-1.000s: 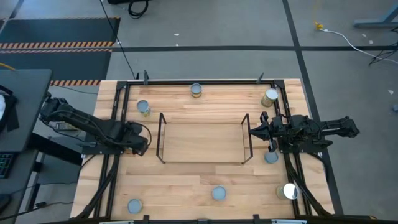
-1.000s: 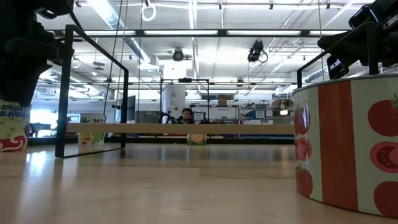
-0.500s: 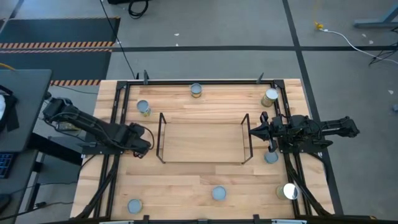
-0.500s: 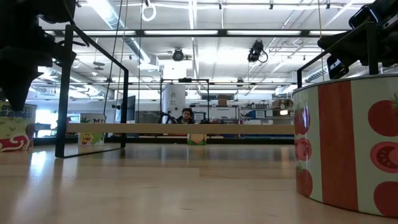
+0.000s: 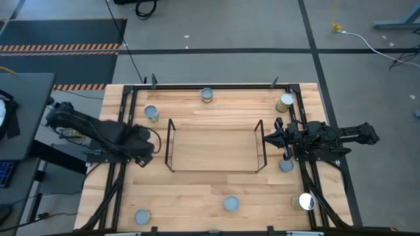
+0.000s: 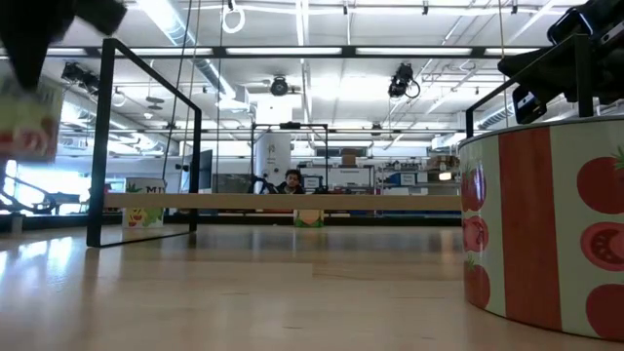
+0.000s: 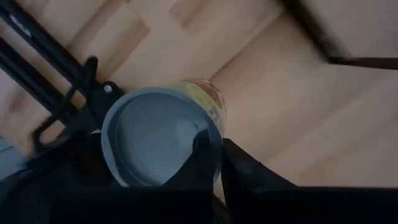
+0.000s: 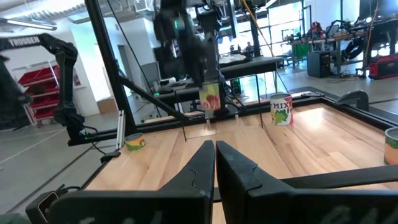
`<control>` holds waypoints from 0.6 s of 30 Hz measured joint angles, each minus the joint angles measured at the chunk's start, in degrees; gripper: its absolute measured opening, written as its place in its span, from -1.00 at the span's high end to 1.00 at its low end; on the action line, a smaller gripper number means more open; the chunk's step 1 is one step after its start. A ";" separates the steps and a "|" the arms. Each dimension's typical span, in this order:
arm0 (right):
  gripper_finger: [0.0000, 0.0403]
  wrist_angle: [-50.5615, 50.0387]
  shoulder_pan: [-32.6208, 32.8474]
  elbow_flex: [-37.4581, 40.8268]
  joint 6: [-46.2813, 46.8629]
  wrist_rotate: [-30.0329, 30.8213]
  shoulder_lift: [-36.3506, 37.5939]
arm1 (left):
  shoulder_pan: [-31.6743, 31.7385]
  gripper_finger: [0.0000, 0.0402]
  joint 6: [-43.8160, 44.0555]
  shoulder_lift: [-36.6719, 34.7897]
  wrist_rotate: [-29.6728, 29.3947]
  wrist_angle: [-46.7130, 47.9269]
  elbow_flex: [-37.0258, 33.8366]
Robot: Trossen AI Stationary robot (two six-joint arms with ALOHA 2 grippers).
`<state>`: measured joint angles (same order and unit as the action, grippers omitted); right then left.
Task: Pick and place cans onto a shelf
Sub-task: Put the left green can on the shelf
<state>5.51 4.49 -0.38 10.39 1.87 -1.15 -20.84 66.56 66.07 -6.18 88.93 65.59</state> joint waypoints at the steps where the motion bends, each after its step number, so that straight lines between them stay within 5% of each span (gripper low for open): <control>1: 0.89 -0.01 0.00 0.00 -0.01 0.00 -0.02 | 0.65 0.93 -1.18 0.16 -0.10 1.18 3.33; 6: 0.89 -0.01 0.00 0.00 0.00 0.00 -0.02 | 3.30 0.93 -4.34 0.49 -2.61 1.15 19.86; 12: 0.89 -0.01 0.00 0.01 -0.01 0.00 -0.01 | 3.37 0.93 -13.40 2.47 -13.64 0.64 37.09; 18: 0.89 -0.01 0.00 0.02 -0.01 0.00 -0.02 | 3.43 0.93 -26.56 5.07 -19.95 -7.91 42.75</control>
<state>5.50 4.49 -0.36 10.38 1.87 -1.17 -17.41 40.00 71.13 -26.13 81.02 108.34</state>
